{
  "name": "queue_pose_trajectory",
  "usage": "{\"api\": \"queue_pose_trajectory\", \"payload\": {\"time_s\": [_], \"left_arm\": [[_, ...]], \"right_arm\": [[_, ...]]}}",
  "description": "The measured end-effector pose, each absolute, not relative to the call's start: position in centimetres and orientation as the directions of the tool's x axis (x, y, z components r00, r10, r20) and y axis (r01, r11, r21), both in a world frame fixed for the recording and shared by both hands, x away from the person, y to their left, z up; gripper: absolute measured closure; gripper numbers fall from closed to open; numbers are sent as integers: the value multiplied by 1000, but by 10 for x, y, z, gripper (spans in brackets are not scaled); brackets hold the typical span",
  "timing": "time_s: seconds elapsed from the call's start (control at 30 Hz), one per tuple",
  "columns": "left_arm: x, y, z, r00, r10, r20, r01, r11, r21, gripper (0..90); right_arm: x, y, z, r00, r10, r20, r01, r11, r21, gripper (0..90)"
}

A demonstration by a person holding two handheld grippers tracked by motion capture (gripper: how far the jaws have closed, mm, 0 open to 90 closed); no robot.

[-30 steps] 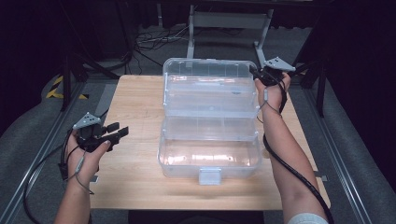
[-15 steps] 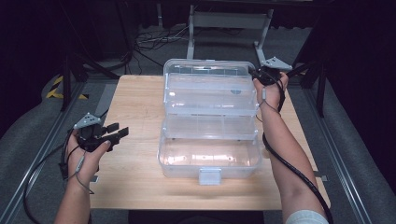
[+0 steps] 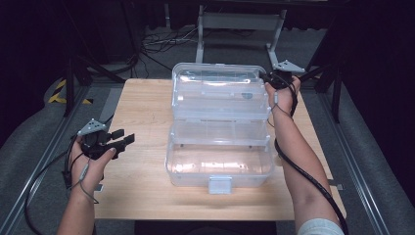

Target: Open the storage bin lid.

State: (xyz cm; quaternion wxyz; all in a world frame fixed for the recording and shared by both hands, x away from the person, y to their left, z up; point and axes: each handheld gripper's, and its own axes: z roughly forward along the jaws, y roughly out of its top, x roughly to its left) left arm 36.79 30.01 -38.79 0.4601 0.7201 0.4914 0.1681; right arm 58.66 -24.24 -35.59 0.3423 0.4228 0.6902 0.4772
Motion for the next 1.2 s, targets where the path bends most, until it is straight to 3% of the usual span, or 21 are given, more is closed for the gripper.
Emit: {"api": "queue_pose_trajectory", "payload": {"time_s": [1.2], "left_arm": [[368, 300, -390, 454, 865, -212, 557, -90, 825, 484]], "right_arm": [[611, -250, -388, -456, 890, 29, 336, 141, 931, 814]]}}
